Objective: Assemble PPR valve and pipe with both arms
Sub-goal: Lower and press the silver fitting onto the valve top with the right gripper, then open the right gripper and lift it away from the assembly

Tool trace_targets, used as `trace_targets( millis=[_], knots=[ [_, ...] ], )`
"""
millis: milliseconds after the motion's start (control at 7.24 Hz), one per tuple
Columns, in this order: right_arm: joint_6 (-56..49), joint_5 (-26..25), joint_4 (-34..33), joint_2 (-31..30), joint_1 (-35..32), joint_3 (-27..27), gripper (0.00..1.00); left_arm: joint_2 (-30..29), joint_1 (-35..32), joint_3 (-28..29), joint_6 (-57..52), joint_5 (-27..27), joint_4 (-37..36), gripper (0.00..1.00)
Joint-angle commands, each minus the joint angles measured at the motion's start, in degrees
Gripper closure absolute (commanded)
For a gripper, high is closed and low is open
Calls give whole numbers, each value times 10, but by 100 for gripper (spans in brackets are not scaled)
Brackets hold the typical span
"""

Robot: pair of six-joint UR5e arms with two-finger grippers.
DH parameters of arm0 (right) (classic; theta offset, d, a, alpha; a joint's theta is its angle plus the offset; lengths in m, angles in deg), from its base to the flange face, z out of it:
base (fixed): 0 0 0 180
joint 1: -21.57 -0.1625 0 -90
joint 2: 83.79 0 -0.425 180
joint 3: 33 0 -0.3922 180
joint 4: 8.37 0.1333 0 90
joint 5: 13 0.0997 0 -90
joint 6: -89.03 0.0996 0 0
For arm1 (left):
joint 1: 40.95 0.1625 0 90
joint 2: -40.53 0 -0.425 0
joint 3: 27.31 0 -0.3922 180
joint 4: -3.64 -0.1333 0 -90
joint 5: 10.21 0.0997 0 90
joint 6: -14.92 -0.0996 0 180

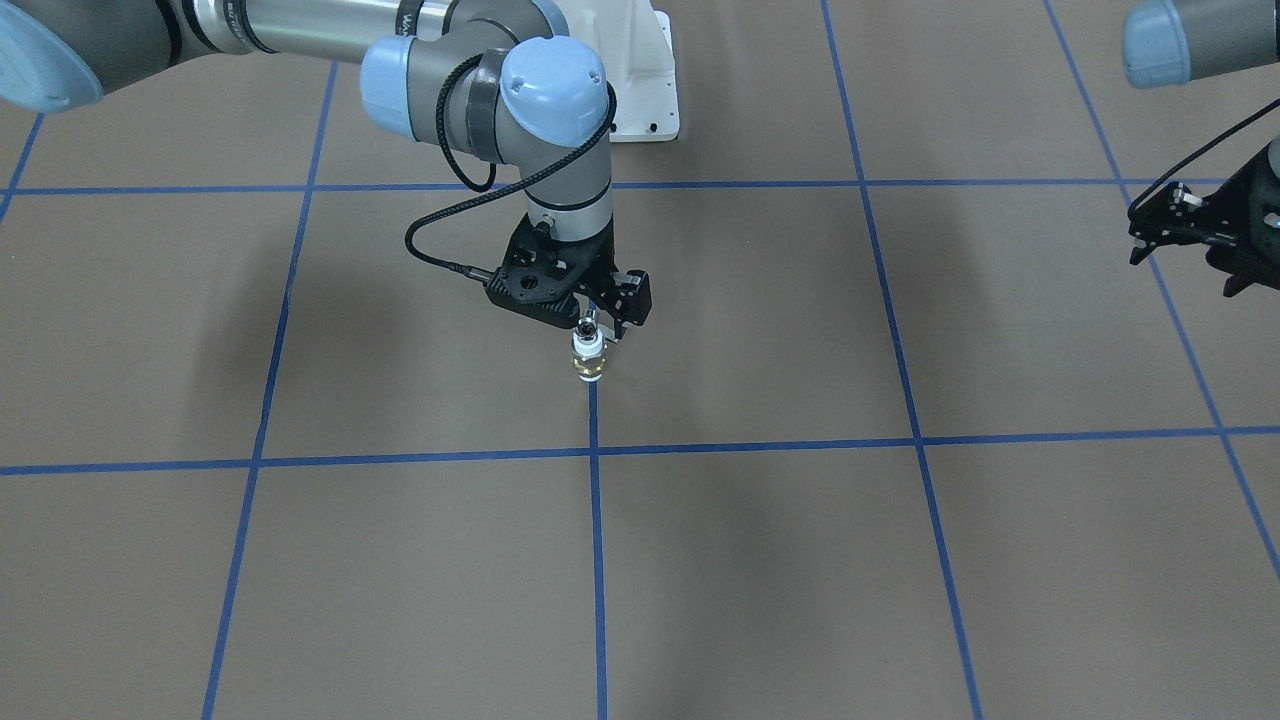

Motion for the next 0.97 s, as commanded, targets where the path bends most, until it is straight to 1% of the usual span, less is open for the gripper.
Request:
trace_targets(
  millis=[0, 138, 276, 414, 552, 691, 829],
  knots=[
    [-8, 5, 0, 6, -12, -7, 1, 0, 0, 0, -1, 0, 0, 0],
    [-20, 17, -3, 5, -33, -19, 1, 1, -2, -1, -1, 0, -1, 0],
    [-56, 38, -6, 1, -55, -22, 1, 2, -19, 0, -2, 1, -1, 0],
    [-91, 66, -6, -26, -85, -39, 1, 3, -53, 4, -1, 2, -2, 0],
    [-152, 73, -6, -83, -109, -90, 1, 21, -87, 20, -6, 2, 3, 0],
    [-217, 80, -6, -160, -134, -148, 1, 26, -113, 37, -6, 3, 15, 0],
    [-285, 103, -6, -226, -168, -187, 1, 38, -141, 60, -7, 3, 38, 0]
  ],
)
